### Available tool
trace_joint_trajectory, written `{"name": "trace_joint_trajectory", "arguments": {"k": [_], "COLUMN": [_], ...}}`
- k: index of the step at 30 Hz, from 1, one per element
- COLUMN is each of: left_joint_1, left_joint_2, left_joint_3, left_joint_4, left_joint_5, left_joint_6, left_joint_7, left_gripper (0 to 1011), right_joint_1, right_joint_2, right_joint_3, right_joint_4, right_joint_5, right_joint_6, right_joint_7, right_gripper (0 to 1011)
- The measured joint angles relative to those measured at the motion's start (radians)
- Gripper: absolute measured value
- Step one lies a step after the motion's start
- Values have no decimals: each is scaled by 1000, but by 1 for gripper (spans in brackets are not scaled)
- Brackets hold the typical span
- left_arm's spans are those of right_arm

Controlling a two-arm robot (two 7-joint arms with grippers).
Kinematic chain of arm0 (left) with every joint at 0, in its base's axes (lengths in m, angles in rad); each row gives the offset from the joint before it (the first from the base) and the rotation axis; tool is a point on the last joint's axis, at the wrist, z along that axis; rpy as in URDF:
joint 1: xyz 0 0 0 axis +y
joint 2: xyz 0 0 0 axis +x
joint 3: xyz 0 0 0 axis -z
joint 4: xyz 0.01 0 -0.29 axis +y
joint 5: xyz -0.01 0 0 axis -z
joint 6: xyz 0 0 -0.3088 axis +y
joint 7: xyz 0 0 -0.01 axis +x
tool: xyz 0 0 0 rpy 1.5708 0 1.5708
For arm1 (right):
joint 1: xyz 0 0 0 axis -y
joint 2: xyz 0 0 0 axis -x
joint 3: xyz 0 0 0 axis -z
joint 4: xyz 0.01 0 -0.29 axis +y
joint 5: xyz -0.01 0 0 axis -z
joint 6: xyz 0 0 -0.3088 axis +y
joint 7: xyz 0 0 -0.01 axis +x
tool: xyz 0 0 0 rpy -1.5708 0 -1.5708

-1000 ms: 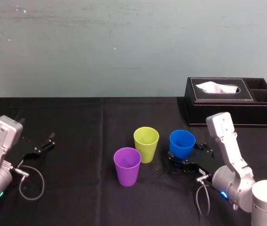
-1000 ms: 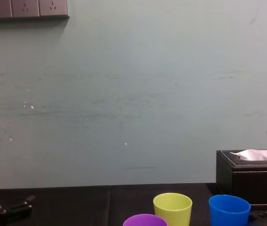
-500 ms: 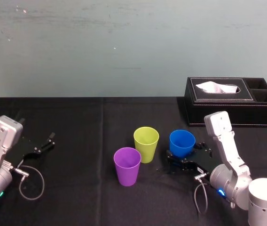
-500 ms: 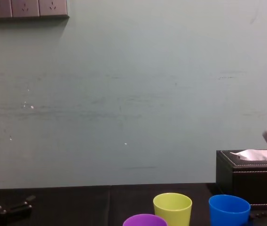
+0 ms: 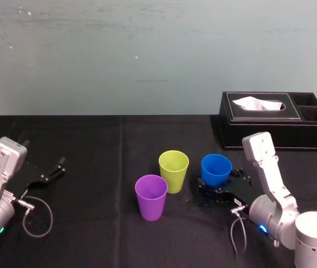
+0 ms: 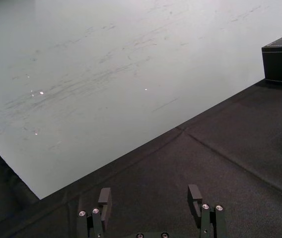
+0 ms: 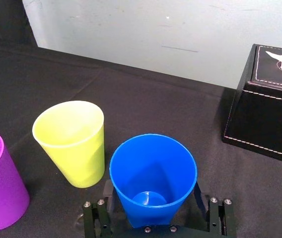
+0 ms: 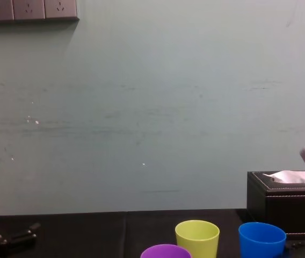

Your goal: Stack the three plastic cups sequentially using one hand.

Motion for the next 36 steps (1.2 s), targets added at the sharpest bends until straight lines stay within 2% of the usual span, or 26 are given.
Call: {"name": "trace_joint_trajectory", "arguments": {"k": [3,12,19,28,36], "left_joint_1": [0,0,0,0,0], "left_joint_2": [0,0,0,0,0], "left_joint_3": [0,0,0,0,0], "left_joint_4": [0,0,0,0,0], "left_joint_5": [0,0,0,0,0], "left_joint_6": [0,0,0,0,0], "left_joint_7": [0,0,0,0,0], "left_gripper": [1000,1000,1000,1000,1000], "right_joint_1": [0,-1,-1,-9,28], "right_joint_2": [0,1,1,23,24], "right_joint_3": [0,0,0,-3,-3], "right_joint_4": [-1,-2,-2,-73,-130], "right_joint_5": [0,1,1,-51,-82], "right_joint_6": [0,1,1,1,37], "right_joint_7": [0,0,0,16,41], "right_gripper": [965,732,715,715,715]}}
